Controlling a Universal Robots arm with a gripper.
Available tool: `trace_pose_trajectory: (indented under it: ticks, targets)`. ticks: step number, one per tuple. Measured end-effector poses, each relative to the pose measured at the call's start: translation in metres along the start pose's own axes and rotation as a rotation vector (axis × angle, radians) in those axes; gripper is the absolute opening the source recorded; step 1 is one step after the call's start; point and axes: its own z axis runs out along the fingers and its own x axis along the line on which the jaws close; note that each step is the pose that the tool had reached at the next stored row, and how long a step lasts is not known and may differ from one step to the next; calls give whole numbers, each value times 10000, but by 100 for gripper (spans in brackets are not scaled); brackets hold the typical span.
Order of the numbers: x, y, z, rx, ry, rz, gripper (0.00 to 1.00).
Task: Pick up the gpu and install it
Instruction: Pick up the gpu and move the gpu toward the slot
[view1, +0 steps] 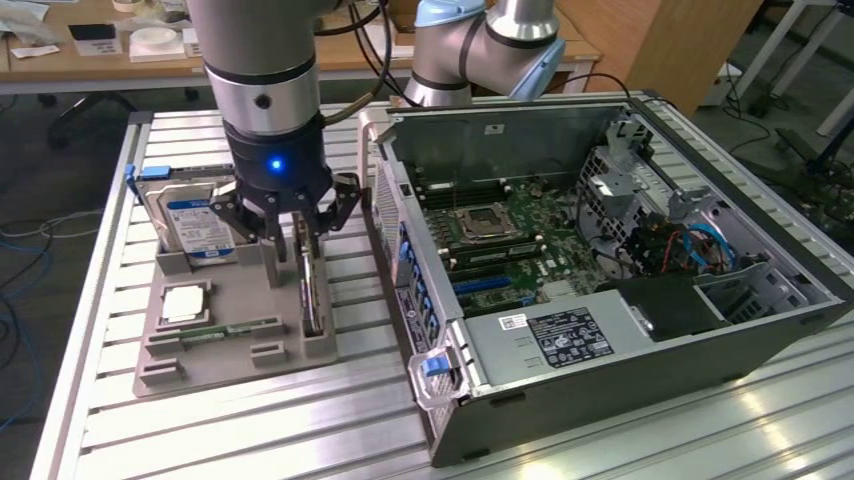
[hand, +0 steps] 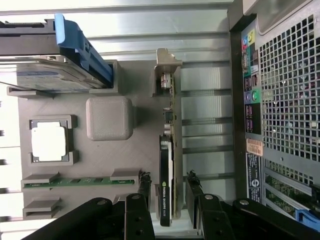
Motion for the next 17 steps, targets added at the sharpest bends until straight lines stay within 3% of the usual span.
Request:
trace_pose_trajectory:
  ticks: [17]
  targets:
    - [2, -3, 78, 1, 1, 0, 42]
